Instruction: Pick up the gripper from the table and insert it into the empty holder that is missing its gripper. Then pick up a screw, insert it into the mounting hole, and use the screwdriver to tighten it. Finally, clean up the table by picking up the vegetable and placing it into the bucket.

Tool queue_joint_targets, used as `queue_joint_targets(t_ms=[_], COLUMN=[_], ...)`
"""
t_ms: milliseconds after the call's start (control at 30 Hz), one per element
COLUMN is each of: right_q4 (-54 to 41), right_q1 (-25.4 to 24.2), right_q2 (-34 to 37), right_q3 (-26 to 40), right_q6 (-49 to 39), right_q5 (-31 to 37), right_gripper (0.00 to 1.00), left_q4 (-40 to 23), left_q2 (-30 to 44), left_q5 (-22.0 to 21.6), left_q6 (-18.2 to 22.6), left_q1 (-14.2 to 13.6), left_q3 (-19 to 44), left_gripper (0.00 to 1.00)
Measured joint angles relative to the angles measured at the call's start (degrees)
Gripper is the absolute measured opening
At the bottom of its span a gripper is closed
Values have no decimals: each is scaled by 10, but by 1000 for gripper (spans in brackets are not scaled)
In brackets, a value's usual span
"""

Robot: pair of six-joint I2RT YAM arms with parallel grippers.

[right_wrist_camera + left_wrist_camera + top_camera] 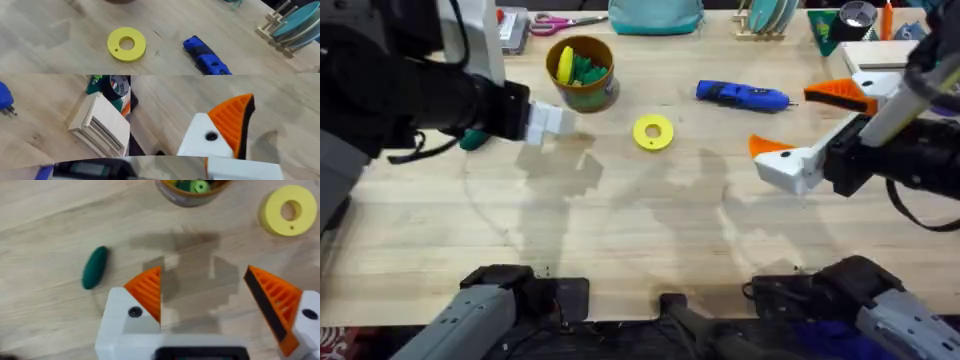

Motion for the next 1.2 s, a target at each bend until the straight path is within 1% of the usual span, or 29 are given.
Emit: queue_joint_targets(t_ms=[33,100,200,267,367,467,533,633,767,967,1133,1167,1200], right_q4=[0,0,0,-1,-1,-1,-1,-2,-2,-7,-17,-20,-28], right_q1=[0,0,0,0,0,0,0,0,0,0,0,0,0], right_q2=[0,0,0,0,0,0,0,0,0,0,0,0,0], right_q3=[0,0,0,0,0,0,0,0,0,0,0,0,0], right_q6=[0,0,0,2,2,2,2,2,2,2,2,2,2], right_q5=[0,0,0,0,0,0,0,0,0,0,0,0,0], right_gripper=[996,997,995,997,997,997,997,997,997,997,997,997,997], left_q4=[-1,-5,-21,-32,-48,-52,-46,-45,-42,-17,12,19,29], left_q2=[1,10,40,69,117,163,190,226,274,351,411,420,440], left_q5=[-5,-15,-19,-19,-19,-20,-20,-21,-21,-22,-23,-23,-24], left_q6=[5,17,41,66,102,127,148,193,244,285,312,316,334], left_q1=[6,29,82,121,168,203,220,239,252,267,268,268,268], left_q3=[7,27,68,97,131,154,160,161,161,161,161,161,161], left_gripper=[984,984,984,983,984,985,991,959,957,961,933,923,875])
